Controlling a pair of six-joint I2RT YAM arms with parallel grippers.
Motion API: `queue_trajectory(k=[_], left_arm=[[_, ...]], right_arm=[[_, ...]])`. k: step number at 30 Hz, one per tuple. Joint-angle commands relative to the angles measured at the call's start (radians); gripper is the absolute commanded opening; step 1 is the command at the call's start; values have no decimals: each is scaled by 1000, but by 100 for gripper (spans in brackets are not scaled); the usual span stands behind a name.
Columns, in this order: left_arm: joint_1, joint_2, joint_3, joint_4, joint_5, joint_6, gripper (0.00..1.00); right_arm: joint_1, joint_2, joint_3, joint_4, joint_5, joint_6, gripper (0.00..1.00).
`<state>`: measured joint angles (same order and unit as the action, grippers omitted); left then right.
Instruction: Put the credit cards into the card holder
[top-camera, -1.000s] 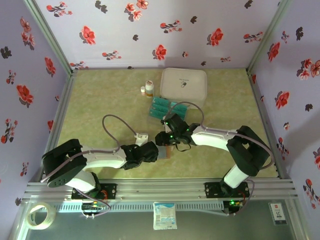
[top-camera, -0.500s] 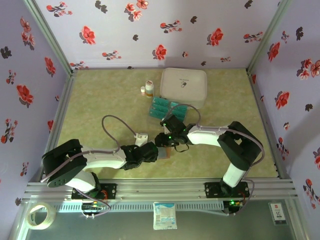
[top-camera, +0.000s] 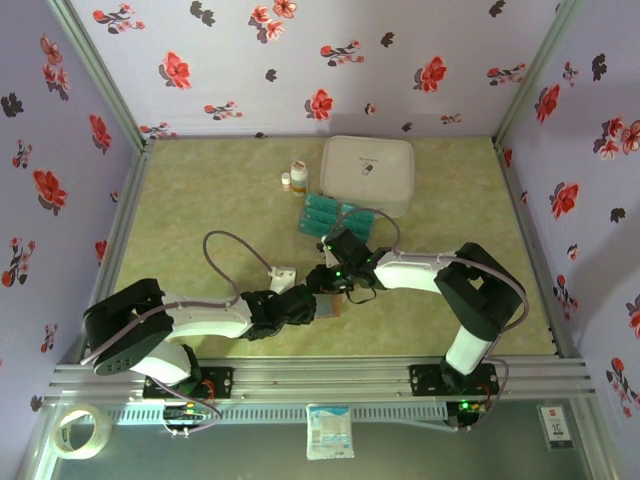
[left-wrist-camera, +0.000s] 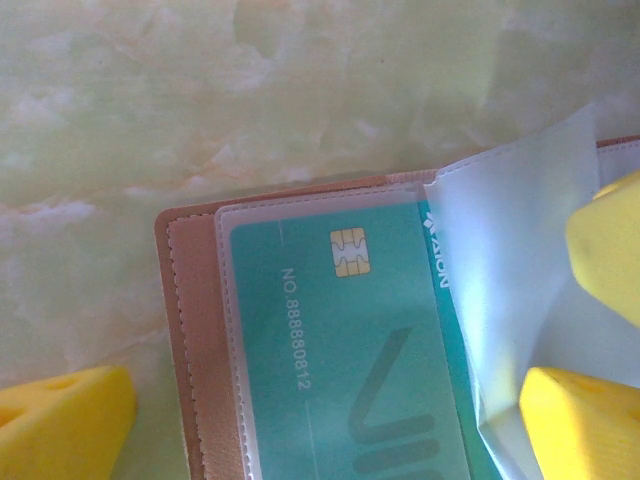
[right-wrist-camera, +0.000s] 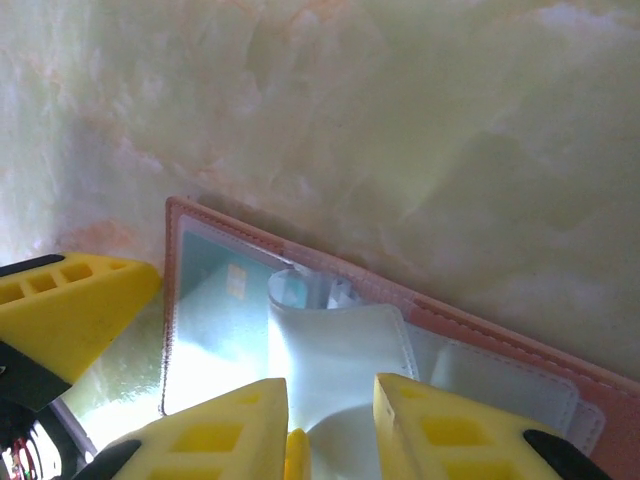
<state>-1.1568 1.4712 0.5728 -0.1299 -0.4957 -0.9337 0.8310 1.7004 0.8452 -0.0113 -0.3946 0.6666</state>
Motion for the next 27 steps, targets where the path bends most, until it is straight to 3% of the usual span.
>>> queue_trajectory(k=[1,9,27], left_arm=[[2,2,-39,-23,28,-5,100],[12,-113,-74,-54,-8,5,100],[12,-104,-148,-2,-6,-40,100]], right_arm=[[4,7,12,23,-31,26,27],[9,-29,17,-12,12,25,27],[-5,-19,21,-48,94,31,36]])
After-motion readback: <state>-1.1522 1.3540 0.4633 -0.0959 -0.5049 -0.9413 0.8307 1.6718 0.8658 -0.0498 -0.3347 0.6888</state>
